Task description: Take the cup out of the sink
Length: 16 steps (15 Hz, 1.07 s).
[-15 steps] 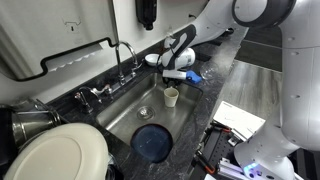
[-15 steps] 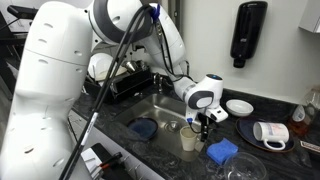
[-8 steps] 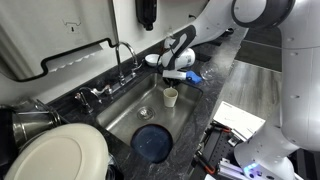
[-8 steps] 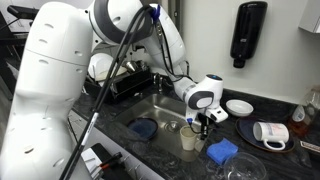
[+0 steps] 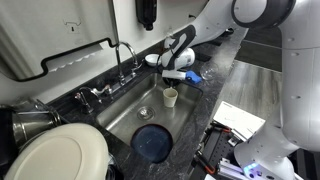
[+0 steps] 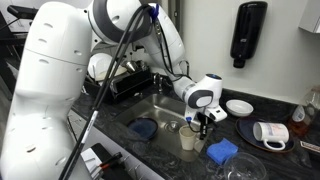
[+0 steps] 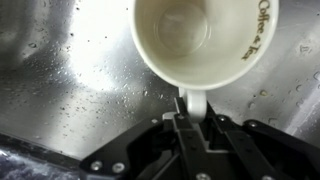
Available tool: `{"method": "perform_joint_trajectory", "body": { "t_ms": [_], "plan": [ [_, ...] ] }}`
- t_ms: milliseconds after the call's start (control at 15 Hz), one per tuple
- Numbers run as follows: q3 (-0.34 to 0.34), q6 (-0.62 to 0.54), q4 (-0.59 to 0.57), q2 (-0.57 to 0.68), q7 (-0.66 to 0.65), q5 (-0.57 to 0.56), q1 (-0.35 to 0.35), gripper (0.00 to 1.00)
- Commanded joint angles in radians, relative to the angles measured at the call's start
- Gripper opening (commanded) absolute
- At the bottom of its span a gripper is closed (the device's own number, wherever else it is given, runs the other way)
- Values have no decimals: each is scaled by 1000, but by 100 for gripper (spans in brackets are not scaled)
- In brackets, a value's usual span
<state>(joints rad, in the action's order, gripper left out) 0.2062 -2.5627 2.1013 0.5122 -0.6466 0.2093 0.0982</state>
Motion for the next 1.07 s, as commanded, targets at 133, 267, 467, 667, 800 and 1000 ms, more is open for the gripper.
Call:
{"method": "perform_joint_trajectory", "body": {
  "t_ms": [133, 267, 467, 667, 800, 1000],
  "plan": [
    [24, 71, -3, -51, -64, -8, -32, 4],
    [23, 75, -13, -55, -83, -3, -28, 4],
    [21, 97, -29, -69, -103, 3, -18, 4],
    [16, 157, -54, -86, -98, 9, -3, 4],
    [12, 200, -70, -98, -92, 14, 7, 4],
    [9, 269, -97, -118, -87, 16, 15, 4]
  ]
}}
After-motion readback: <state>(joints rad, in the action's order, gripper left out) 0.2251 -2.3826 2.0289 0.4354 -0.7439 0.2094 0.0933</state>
